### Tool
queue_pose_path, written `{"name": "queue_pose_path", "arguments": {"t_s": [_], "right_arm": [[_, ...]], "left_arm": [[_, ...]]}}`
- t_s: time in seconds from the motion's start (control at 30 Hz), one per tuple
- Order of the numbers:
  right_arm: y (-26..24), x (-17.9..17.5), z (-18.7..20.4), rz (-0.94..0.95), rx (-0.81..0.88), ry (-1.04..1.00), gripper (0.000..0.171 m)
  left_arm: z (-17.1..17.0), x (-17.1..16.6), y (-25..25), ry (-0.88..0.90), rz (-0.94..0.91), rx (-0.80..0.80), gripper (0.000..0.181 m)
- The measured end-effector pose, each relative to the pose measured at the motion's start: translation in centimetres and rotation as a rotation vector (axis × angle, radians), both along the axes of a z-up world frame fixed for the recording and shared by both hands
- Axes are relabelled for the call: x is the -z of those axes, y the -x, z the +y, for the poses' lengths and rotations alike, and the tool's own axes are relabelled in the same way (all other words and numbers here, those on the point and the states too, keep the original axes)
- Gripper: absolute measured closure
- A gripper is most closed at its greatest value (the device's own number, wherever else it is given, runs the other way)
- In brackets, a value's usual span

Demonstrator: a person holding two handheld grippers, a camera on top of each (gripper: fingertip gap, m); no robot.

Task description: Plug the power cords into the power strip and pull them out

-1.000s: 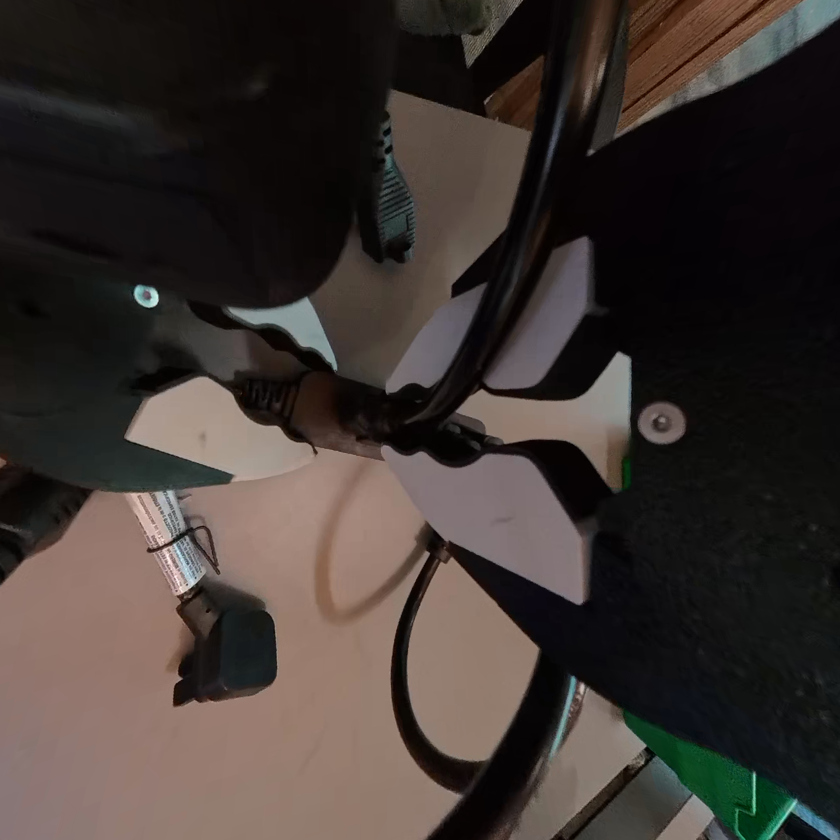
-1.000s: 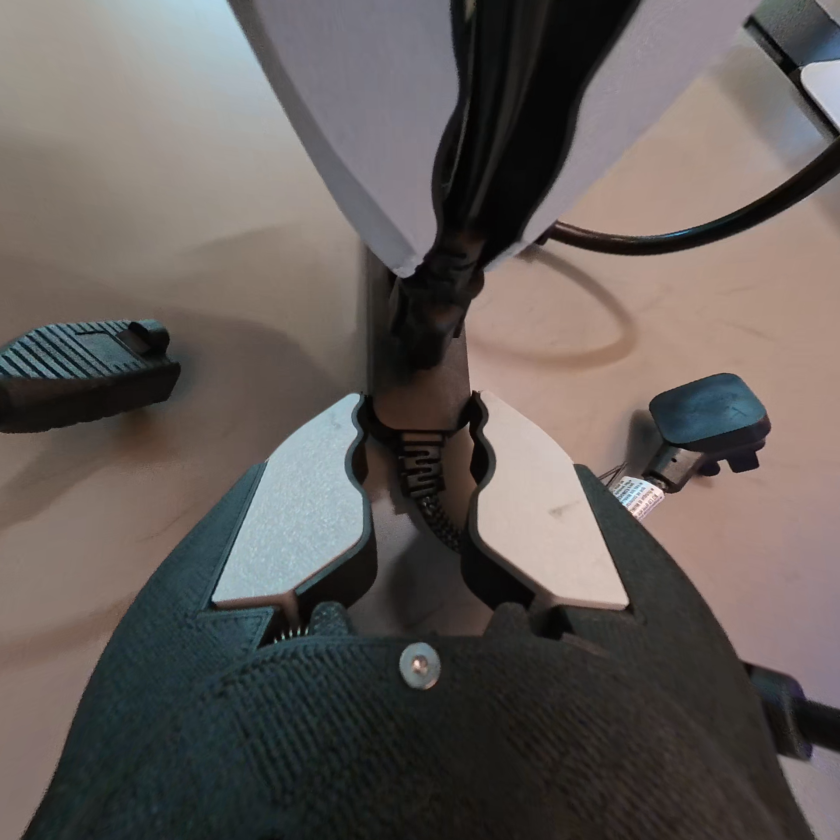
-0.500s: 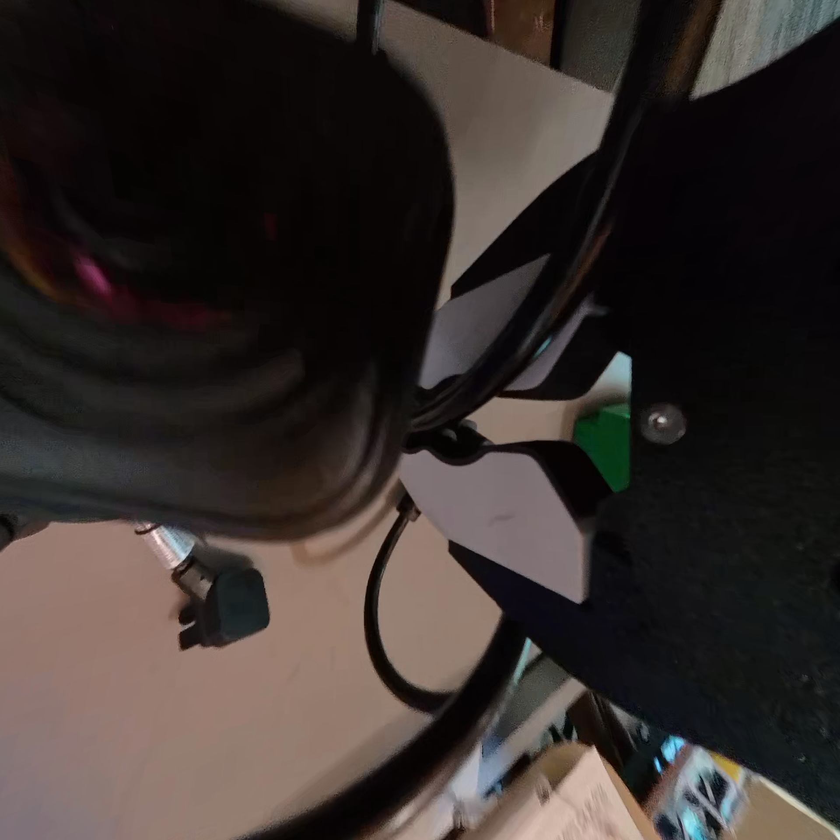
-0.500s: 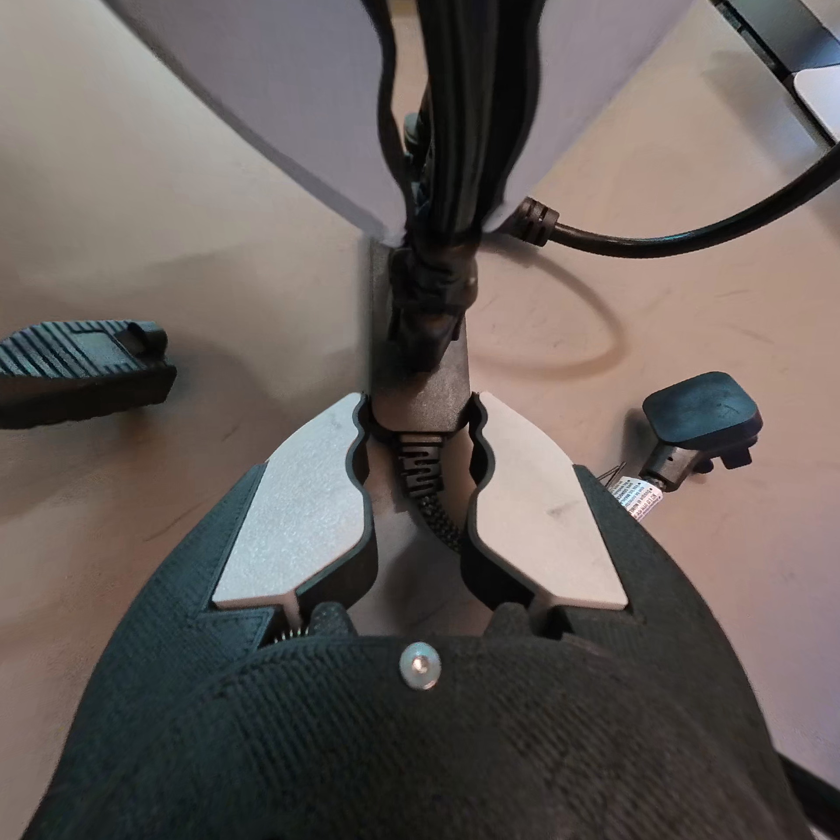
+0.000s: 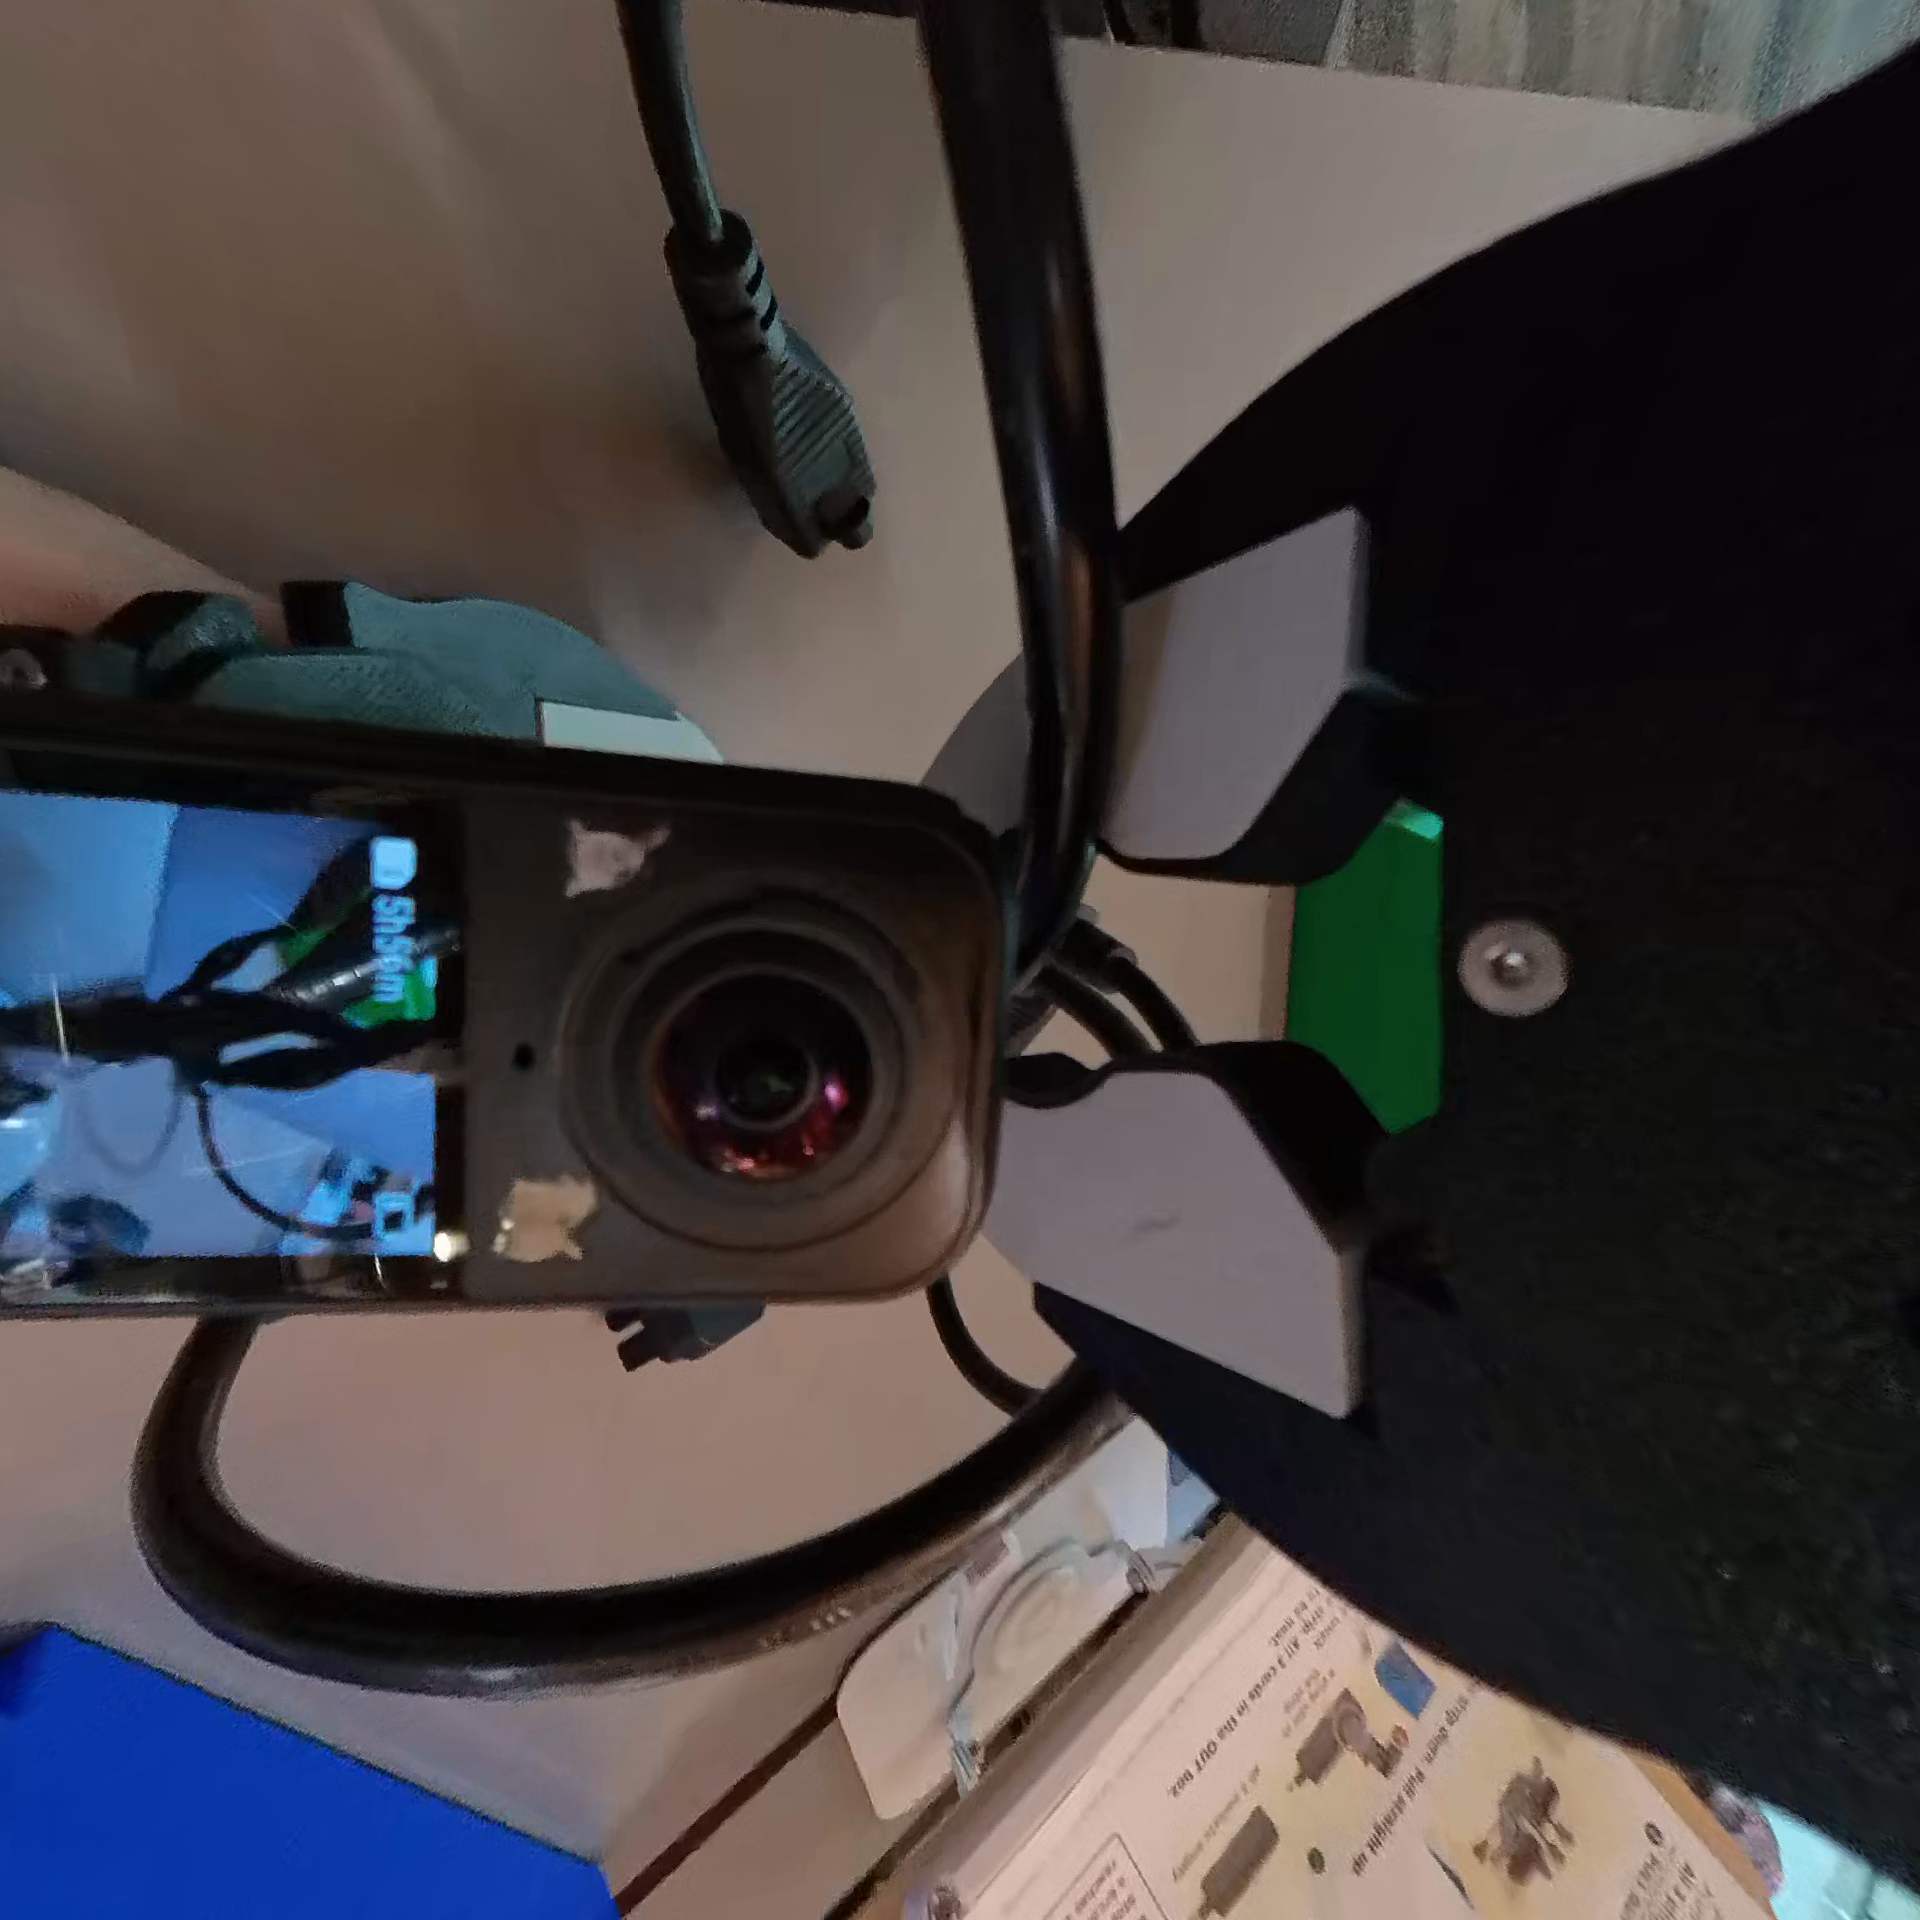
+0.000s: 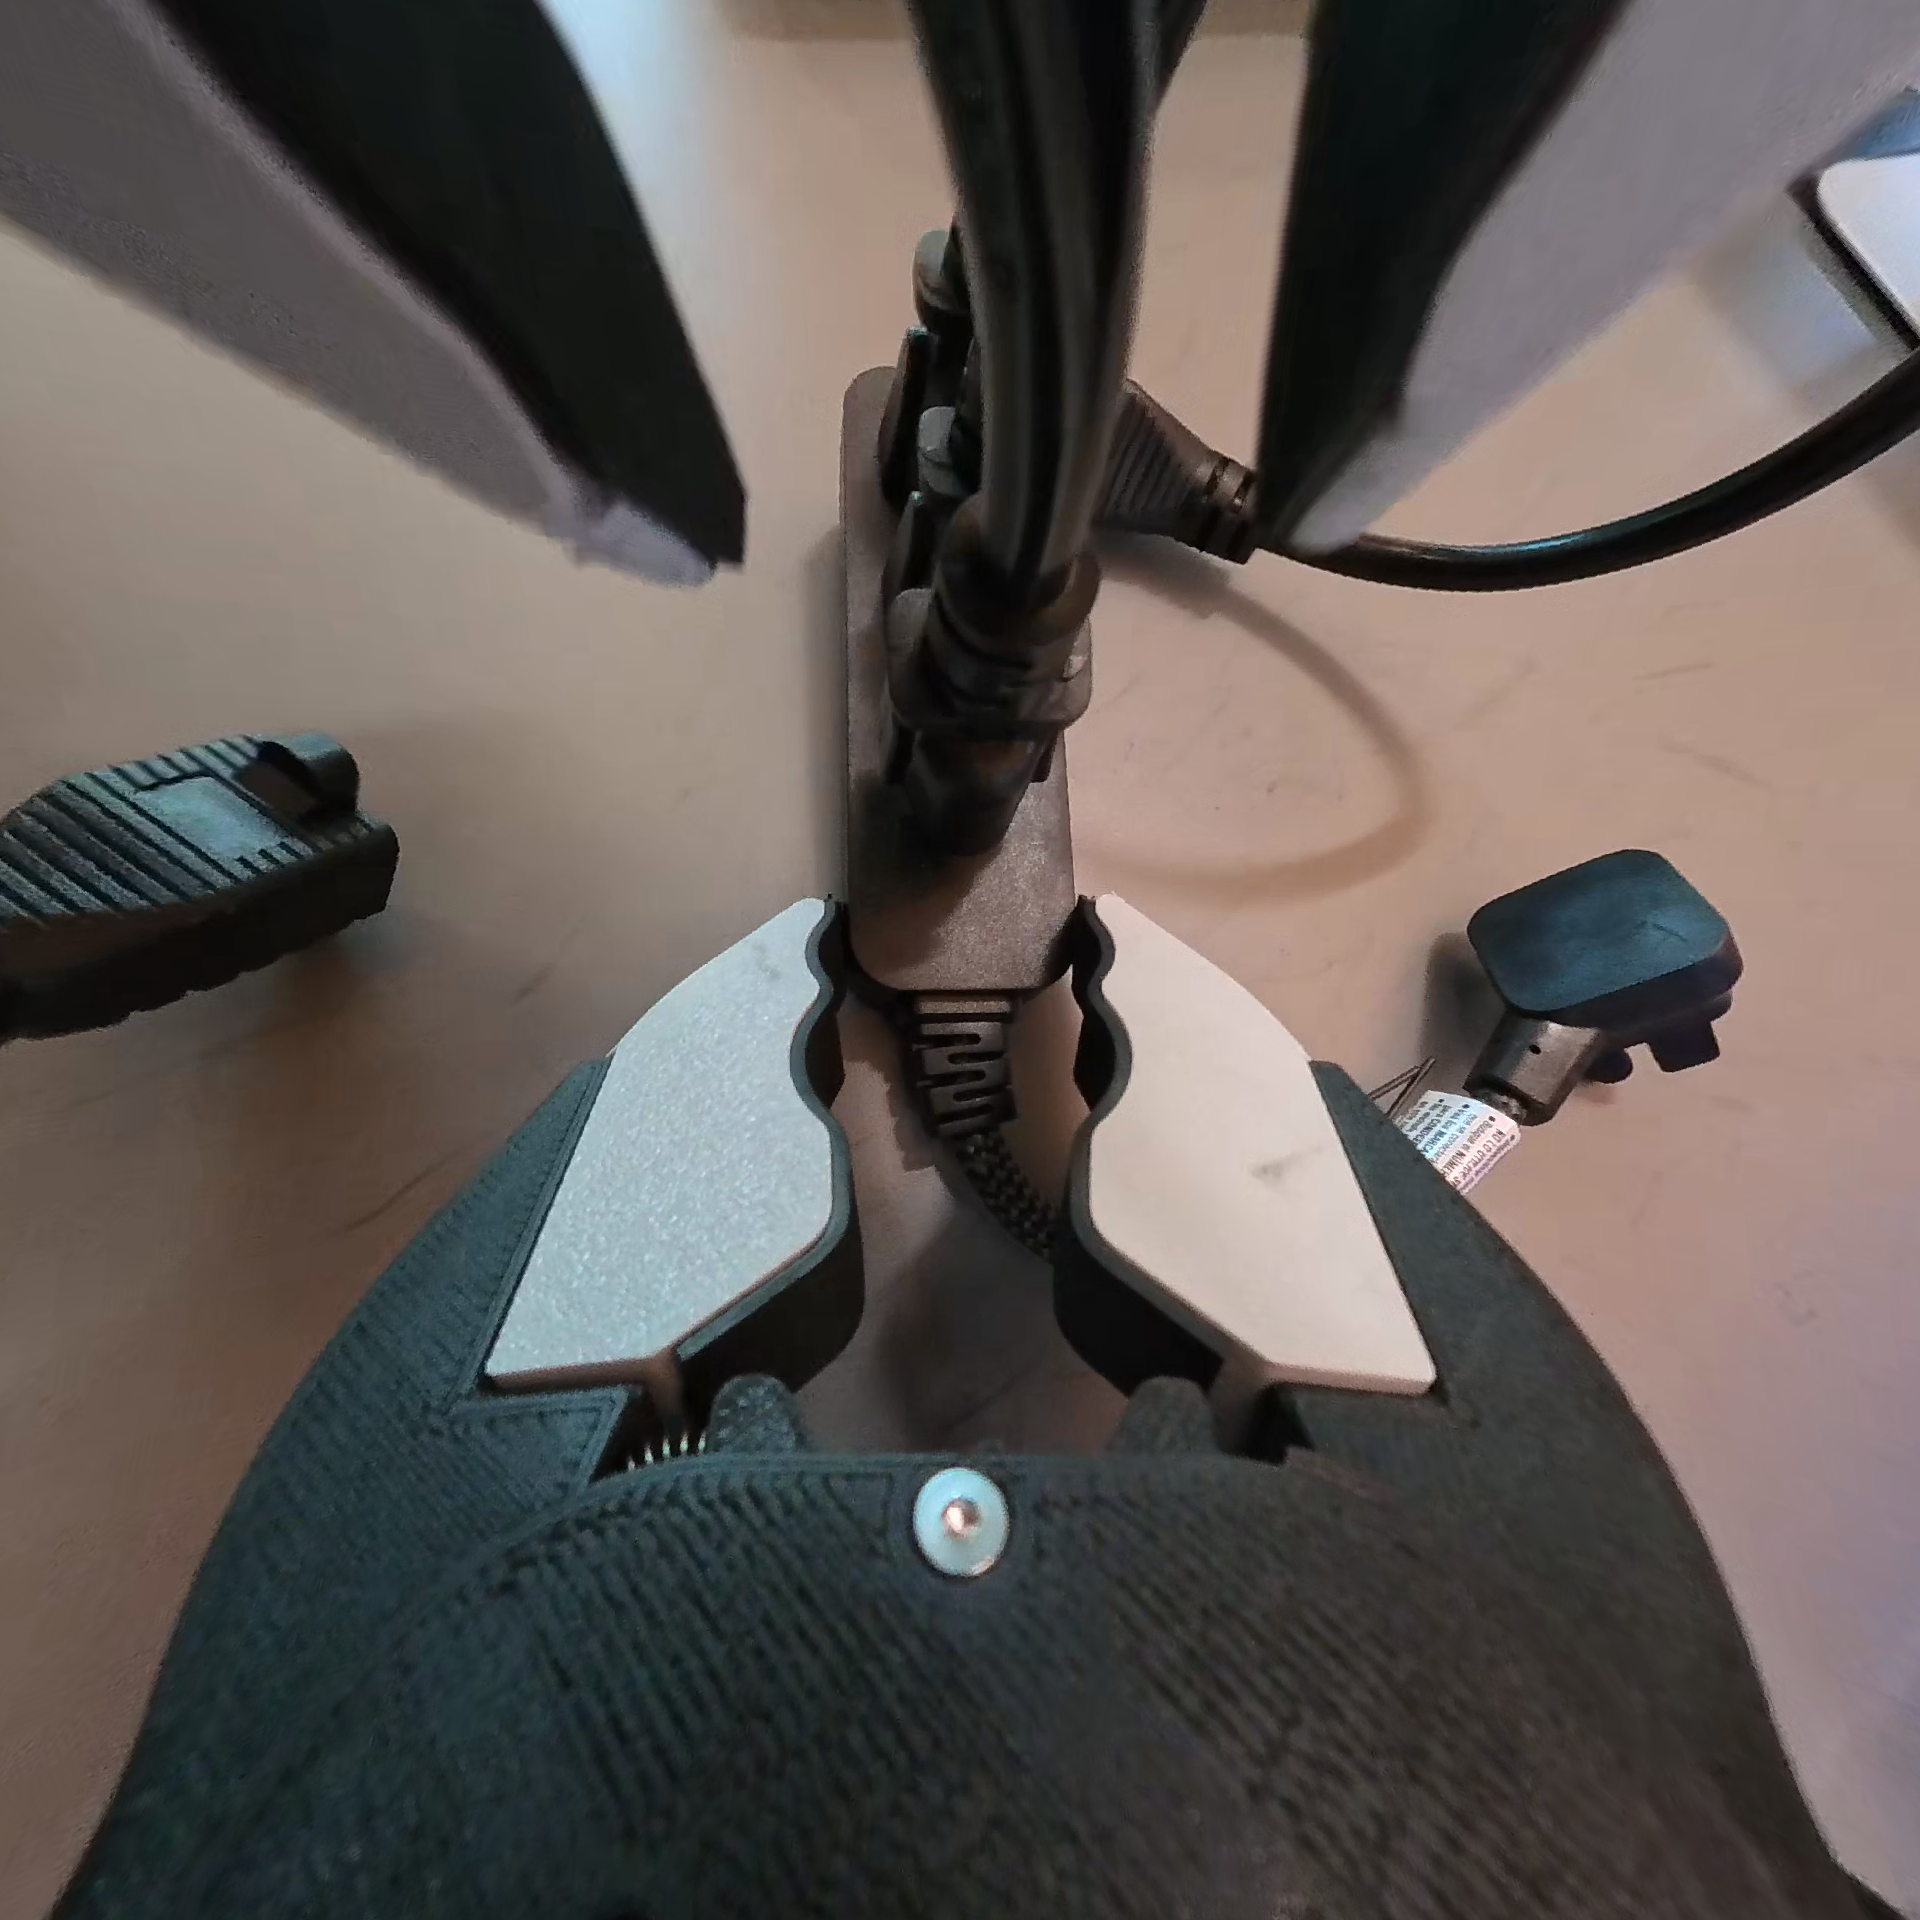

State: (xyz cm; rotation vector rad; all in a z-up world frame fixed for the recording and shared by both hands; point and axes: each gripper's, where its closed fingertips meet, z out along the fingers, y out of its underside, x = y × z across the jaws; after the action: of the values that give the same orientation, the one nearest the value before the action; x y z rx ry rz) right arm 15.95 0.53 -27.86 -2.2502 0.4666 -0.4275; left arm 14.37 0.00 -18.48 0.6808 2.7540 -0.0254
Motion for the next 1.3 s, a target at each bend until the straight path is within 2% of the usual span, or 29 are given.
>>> {"name": "queue_pose_path", "arguments": {"t_s": [0.1, 0.3, 0.47, 0.6, 0.77, 0.9, 1.0, 1.1, 1.17, 1.23, 1.3], "right_arm": [[0.0, 0.0, 0.0, 0.006, 0.001, -0.004, 0.129], [0.0, -0.1, 0.0, 0.017, -0.001, -0.012, 0.128], [0.1, -0.1, -0.1, 0.003, -0.008, -0.003, 0.127], [0.4, -0.2, -0.5, -0.032, -0.019, 0.007, 0.129], [0.9, 0.3, -1.4, 0.066, 0.010, -0.007, 0.133], [0.3, -0.3, -1.1, -0.049, -0.008, 0.010, 0.125], [-0.3, -1.0, -0.8, -0.030, 0.008, -0.048, 0.116], [-0.6, -0.7, -0.7, 0.032, 0.012, -0.065, 0.115], [-0.5, 0.1, -0.6, 0.043, 0.004, -0.007, 0.118], [0.0, 0.3, 0.0, 0.076, -0.022, -0.009, 0.131], [0.0, 0.4, 0.0, 0.087, -0.017, -0.010, 0.132]], "left_arm": [[-0.2, 0.7, 0.3, -0.017, 0.076, -0.039, 0.153], [-0.1, 0.7, -1.1, -0.001, 0.029, -0.059, 0.165], [0.0, 0.6, -1.3, 0.081, 0.099, -0.116, 0.166], [0.6, 0.6, -1.5, 0.102, 0.104, -0.114, 0.168], [0.7, 0.8, -1.2, 0.093, 0.105, -0.067, 0.171], [1.0, 0.9, -0.9, 0.053, 0.120, -0.074, 0.169], [0.8, 1.0, -0.9, 0.050, 0.125, -0.086, 0.169], [0.9, 1.0, -1.1, 0.039, 0.123, -0.094, 0.168], [1.0, 1.0, -1.2, 0.033, 0.128, -0.098, 0.168], [0.9, 0.9, -1.1, 0.030, 0.137, -0.101, 0.168], [1.2, 0.9, -1.2, 0.005, 0.137, -0.100, 0.167]]}}
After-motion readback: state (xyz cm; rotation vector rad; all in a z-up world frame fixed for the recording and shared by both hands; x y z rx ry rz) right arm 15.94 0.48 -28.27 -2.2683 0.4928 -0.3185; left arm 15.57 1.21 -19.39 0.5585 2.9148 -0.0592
